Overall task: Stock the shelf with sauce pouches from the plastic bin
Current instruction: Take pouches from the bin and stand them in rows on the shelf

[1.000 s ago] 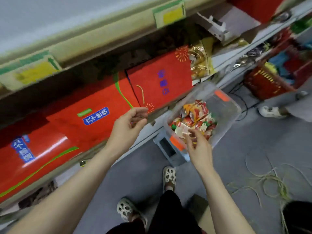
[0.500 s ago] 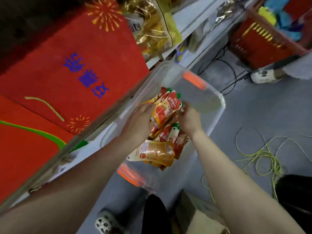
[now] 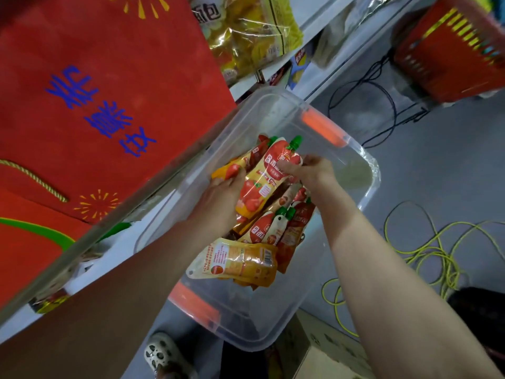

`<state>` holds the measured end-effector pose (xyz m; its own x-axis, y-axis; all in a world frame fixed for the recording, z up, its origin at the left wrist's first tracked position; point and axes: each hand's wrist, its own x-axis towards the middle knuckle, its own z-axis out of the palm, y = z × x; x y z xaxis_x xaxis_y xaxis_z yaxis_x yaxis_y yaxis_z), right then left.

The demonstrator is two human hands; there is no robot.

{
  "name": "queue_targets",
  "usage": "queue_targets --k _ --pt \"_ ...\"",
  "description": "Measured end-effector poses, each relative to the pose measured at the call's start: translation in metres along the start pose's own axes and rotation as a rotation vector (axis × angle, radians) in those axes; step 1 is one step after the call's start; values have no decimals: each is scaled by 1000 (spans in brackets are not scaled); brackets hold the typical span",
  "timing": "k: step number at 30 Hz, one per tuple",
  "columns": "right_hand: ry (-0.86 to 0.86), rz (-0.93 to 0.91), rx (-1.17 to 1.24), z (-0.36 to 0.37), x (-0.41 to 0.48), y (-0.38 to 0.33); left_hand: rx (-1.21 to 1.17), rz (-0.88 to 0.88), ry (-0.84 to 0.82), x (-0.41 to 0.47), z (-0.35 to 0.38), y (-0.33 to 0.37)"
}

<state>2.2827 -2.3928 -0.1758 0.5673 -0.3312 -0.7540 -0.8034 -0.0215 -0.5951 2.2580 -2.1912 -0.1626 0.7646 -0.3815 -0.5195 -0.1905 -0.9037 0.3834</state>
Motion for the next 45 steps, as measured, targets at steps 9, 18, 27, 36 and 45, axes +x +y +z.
queue_targets --k 9,18,27,36,45 --pt "124 -295 253 -21 -67 14 -10 -16 26 10 3 3" --pt "368 -391 -195 -37 -82 24 290 -99 184 32 3 22" --pt "49 -288 185 1 -77 22 -832 -162 136 -47 -25 4" --pt "-44 -408 121 16 -176 1 -1400 -311 138 -156 -55 -14" --pt "-186 -575 87 98 -334 -6 -1402 -238 496 -329 -97 -63"
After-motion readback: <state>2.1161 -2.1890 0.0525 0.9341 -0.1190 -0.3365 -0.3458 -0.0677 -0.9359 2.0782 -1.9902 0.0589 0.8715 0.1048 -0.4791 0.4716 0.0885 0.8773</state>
